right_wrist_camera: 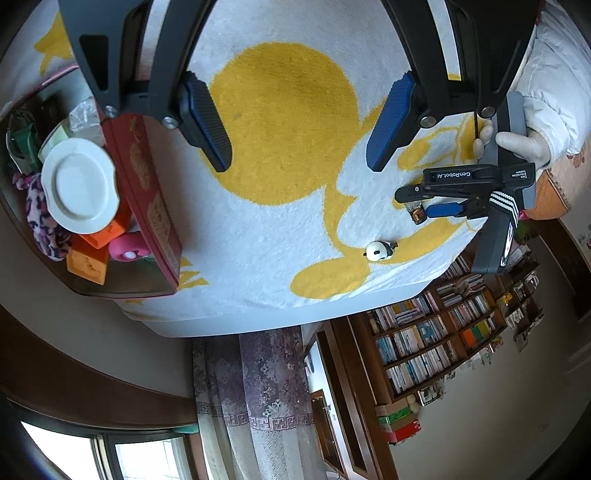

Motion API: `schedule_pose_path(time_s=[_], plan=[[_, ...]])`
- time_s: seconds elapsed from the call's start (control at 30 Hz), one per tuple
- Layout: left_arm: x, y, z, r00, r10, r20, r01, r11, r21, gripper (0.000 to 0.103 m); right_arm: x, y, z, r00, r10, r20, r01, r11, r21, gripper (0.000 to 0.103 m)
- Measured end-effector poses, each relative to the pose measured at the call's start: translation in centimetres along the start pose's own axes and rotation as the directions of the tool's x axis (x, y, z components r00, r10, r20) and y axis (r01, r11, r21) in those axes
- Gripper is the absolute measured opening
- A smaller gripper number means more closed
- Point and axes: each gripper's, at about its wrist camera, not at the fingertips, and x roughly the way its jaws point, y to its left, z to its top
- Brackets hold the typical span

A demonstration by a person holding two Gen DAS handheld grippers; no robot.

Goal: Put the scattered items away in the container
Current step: 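Grasp the lighter with the left gripper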

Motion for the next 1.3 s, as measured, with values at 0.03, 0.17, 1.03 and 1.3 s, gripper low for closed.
schedule_pose_path(time_s=[0.03,0.17,1.03,1.3], plan=[[0.0,0.0,0.0,1.0,-0.001,0.002,0.001,1.0,0.002,0.081,0.2,0.1,0.0,1.0,0.002,-0.004,-0.002,1.0,-0.002,0.079],[-0.2,0.5,0.1,1.0,-0.009,0.011,0.009,1.0,0.018,0.081,0.4,0.6,-0.3,1.0,0.004,-0.017,-0.004,1.0,-0.018,0.079],[-1.9,4.1,-1.3,1.0,-0.015,0.018,0.019,0.972,-0.233,0.03,1.3,2.4,0.2,0.999,0.025,-0.037,-0.028,0.998,-0.055,0.079],[-2.8,5.9,-1.4,1.0,-0.009,0.022,0.016,0.944,-0.33,0.03,3.4,5.5,1.4,0.997,0.05,-0.06,-0.057,0.99,-0.127,0.079]])
